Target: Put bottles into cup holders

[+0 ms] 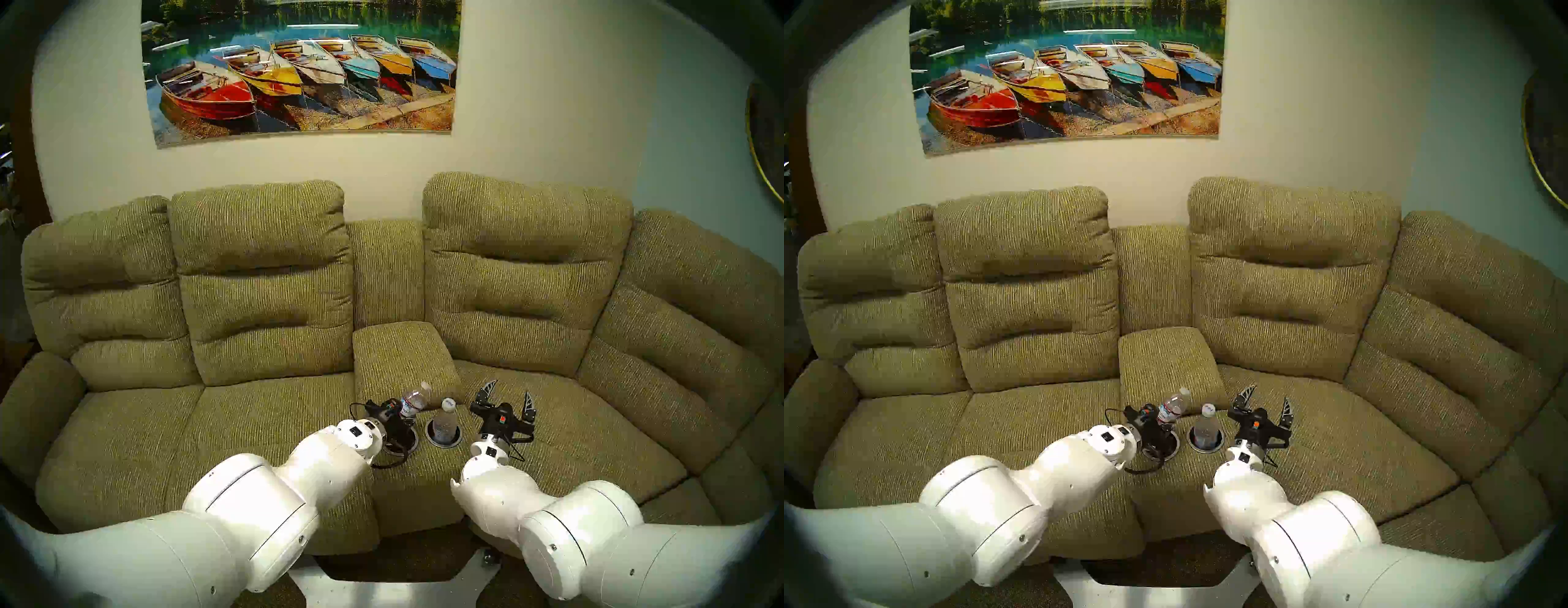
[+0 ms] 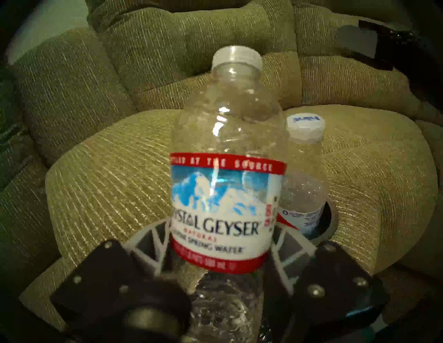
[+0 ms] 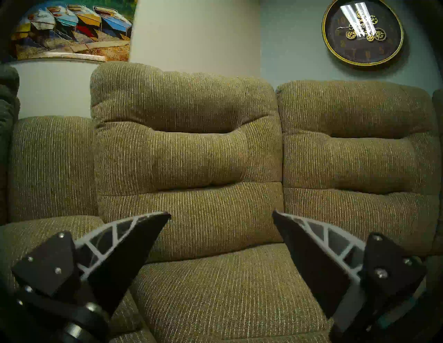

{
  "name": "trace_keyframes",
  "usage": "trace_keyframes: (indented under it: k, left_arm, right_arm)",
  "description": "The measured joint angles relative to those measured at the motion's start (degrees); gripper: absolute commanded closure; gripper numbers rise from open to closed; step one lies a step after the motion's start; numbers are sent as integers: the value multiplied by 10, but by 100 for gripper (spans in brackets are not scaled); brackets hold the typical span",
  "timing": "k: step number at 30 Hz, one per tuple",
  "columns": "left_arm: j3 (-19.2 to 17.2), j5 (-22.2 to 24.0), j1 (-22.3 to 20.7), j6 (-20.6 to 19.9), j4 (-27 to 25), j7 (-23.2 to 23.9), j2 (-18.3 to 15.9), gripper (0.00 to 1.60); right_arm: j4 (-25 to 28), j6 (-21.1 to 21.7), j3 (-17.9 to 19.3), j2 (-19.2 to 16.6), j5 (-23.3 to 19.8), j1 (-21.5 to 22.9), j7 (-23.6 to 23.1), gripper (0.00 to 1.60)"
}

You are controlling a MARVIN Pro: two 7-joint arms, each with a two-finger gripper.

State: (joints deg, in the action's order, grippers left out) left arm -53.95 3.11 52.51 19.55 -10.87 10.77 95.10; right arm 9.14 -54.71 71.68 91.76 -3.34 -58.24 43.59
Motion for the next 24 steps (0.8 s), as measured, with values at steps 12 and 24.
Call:
trace_keyframes:
  k: [12, 24]
  left_arm:
    - [19, -23, -3, -1, 12, -33, 10, 118]
    - [22, -30, 3, 9, 15, -70, 24, 92]
  right_arm:
    - [0, 0, 2, 0, 0, 0, -2, 0]
    - [0, 0, 3, 0, -1, 0, -3, 0]
